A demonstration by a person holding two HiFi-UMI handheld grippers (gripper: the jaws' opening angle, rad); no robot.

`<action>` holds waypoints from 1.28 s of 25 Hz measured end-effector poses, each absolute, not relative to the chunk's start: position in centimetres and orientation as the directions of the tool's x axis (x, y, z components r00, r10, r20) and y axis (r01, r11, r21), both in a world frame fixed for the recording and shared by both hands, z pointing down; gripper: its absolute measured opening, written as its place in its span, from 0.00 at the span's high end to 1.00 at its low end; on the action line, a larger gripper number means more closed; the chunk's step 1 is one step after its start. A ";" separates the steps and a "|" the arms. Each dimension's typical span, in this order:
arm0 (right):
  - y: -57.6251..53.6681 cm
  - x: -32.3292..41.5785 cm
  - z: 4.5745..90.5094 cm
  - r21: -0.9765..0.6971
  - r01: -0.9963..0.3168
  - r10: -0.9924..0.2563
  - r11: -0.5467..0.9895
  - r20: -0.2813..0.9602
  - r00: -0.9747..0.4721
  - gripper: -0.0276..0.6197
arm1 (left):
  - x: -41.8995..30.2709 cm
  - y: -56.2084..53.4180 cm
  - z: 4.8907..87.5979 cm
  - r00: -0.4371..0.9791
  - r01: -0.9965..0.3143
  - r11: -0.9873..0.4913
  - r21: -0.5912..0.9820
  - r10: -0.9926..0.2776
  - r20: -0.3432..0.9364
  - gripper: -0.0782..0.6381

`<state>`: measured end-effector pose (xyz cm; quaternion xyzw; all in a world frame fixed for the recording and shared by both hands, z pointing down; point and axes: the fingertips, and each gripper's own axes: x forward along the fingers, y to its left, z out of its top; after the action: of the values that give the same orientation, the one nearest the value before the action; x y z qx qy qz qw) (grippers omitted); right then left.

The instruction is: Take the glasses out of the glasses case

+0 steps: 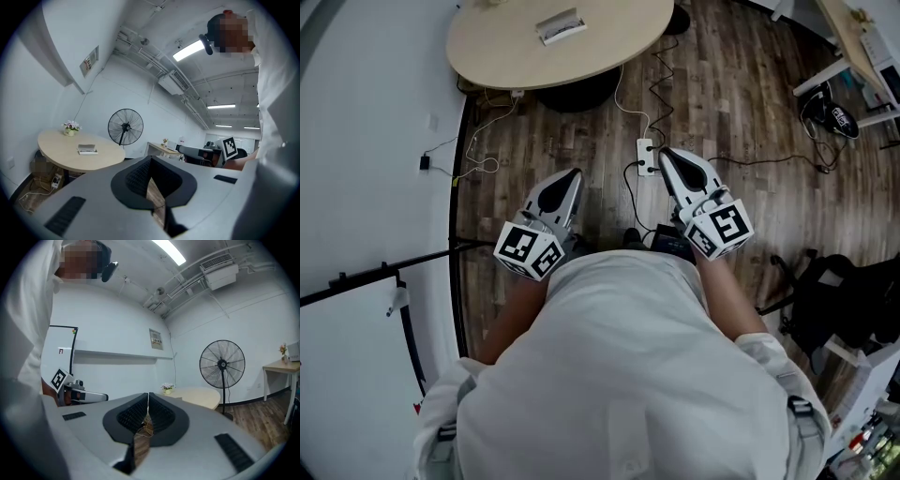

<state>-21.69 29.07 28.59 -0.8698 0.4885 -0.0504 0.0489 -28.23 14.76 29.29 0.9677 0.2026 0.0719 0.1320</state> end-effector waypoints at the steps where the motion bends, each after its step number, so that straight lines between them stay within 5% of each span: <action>1: 29.5 -21.7 28.7 -0.136 -0.846 -0.856 -0.516 0.038 0.516 0.92 | -28.3 15.1 29.4 0.909 0.369 -0.884 0.287 0.408 0.088 0.88; 20: 32.9 -17.3 31.5 -0.232 -0.824 -0.853 -0.517 0.056 0.519 0.92 | -26.7 16.1 31.9 0.930 0.282 -0.924 0.259 0.329 0.160 0.88; 32: 26.4 -7.6 32.6 -0.216 -0.805 -0.833 -0.553 0.139 0.535 0.92 | -15.6 7.3 32.4 0.928 0.330 -0.883 0.333 0.367 0.055 0.87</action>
<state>-7.58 26.40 32.64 -0.8739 0.4686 -0.1132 0.0627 -15.63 7.33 32.41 0.9687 0.1799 0.0582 0.1611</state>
